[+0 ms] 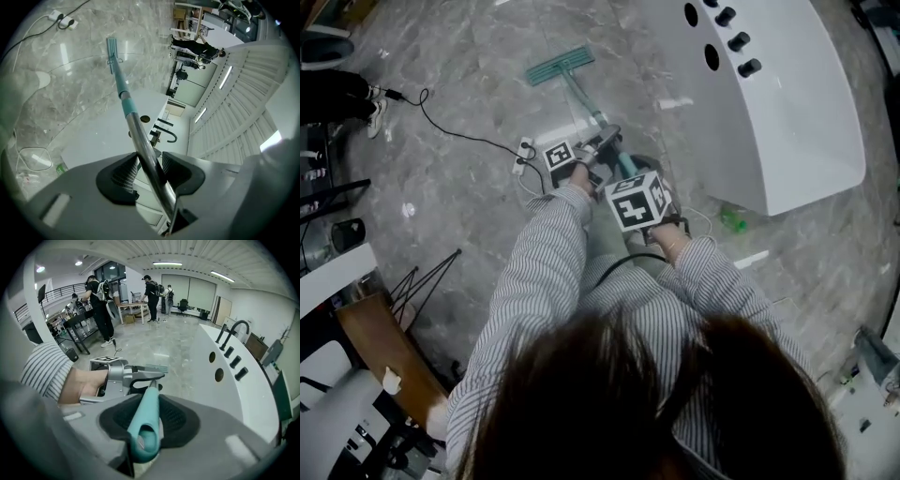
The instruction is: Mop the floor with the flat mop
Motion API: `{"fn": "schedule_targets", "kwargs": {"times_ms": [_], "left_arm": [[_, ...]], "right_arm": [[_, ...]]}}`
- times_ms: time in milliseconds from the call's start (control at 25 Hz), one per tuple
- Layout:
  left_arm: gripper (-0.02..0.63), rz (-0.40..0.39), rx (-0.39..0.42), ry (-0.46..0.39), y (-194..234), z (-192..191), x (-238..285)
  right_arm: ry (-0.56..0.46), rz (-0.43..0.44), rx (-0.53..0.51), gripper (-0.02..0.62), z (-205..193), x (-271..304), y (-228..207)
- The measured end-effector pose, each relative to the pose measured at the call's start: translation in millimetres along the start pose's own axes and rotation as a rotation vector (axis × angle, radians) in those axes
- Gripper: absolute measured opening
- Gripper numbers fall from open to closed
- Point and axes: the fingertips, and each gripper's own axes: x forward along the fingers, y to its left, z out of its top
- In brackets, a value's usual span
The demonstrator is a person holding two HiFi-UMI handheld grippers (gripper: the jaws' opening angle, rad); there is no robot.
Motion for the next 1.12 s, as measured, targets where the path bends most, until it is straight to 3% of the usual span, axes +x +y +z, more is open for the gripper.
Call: {"fn": "schedule_targets", "kwargs": {"times_ms": [240,520,880,1120], "left_arm": [[0.167,-0.013,-0.015,-0.003,49.4,-94.4,-23.4],[0.166,-0.012,-0.046,-0.007,75.4,-172.9,-53.6],[0.166,0.006,-0.062,0.028,90.6,-220.8,-70.7],[0.163,0.013,-0.067,0.015,93.8,-222.2,-75.5]], "right_arm": [[-0.001,0.007,0.016,0.109,-94.4,-54.2,-0.6],[0.028,0.014,-0.002,0.109,-160.4,-108.0,10.8],[0.046,0.027,0.012,0.109,-199.1,-141.4,15.5],[0.061,0.026,-0.015,0.109,-203.6,-141.3,20.3]]}}
